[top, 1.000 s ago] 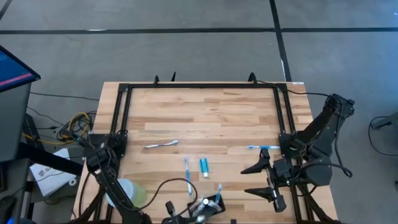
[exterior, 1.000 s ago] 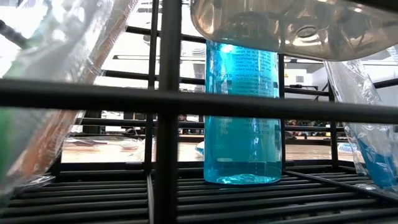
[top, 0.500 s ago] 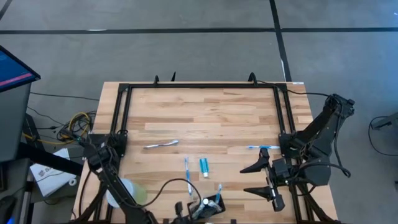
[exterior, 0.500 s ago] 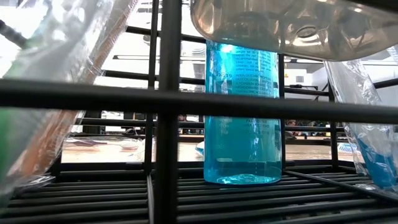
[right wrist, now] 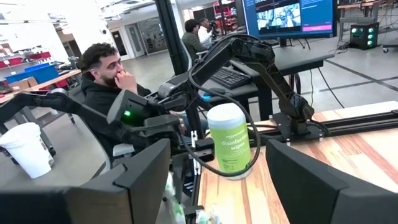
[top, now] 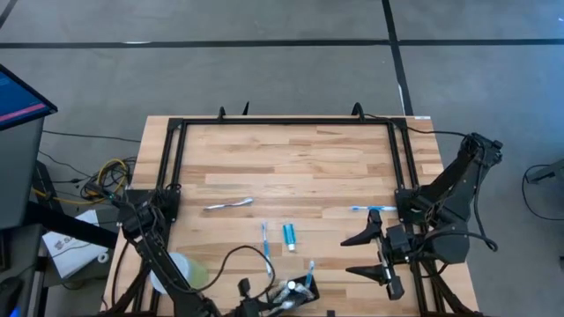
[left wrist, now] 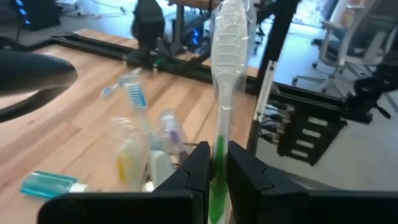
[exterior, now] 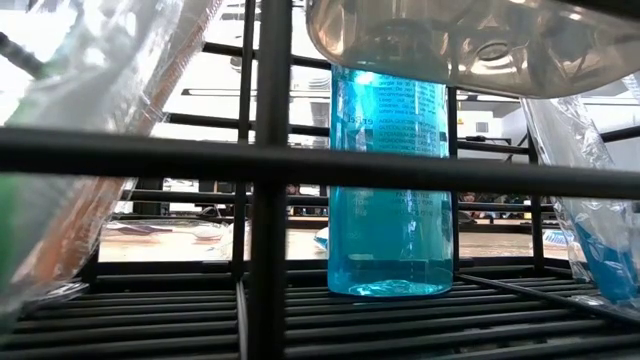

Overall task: Pick & Place toothbrushing station
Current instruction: Put the green toothbrush into the black wire organizer

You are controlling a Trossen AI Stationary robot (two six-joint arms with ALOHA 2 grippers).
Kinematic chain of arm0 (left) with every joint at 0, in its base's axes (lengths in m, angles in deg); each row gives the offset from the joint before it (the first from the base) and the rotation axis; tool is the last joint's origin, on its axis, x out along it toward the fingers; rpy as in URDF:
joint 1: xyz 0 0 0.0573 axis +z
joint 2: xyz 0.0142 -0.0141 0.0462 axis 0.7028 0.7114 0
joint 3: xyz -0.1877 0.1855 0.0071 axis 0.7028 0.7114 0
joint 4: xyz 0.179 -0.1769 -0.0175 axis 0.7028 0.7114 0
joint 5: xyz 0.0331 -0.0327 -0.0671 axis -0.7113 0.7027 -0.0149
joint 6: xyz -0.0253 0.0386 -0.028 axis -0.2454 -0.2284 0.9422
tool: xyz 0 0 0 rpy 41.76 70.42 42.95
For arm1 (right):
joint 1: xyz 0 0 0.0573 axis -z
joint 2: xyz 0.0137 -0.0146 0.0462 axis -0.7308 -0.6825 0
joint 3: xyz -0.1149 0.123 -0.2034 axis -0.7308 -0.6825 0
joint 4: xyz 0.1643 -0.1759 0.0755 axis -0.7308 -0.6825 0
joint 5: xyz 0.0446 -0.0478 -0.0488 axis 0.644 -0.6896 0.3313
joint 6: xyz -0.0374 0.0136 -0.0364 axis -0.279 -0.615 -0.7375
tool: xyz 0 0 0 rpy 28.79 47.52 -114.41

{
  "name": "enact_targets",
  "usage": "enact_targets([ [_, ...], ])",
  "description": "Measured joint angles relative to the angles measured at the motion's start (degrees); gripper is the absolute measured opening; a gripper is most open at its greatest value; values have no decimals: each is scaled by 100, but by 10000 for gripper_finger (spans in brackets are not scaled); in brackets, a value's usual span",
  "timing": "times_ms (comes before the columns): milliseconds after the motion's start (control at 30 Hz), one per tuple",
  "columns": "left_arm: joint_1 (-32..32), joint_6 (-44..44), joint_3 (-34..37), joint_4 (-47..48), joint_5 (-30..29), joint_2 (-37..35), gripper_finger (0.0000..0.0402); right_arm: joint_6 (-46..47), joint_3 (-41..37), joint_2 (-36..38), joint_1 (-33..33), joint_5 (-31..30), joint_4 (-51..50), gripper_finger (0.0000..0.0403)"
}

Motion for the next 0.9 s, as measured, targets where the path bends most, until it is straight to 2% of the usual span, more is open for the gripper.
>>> enact_targets([
  [167, -8, 94, 181, 17, -393, 2, 23, -2, 0, 0, 0, 0, -5, 256],
  [467, 13, 935, 718, -113, -397, 5, 23, 253, -2, -2, 11, 9, -299, 256],
  [900, 63, 1072, 1271, -783, -292, 9, 23, 341, -2, -2, 11, 12, -510, 256],
])
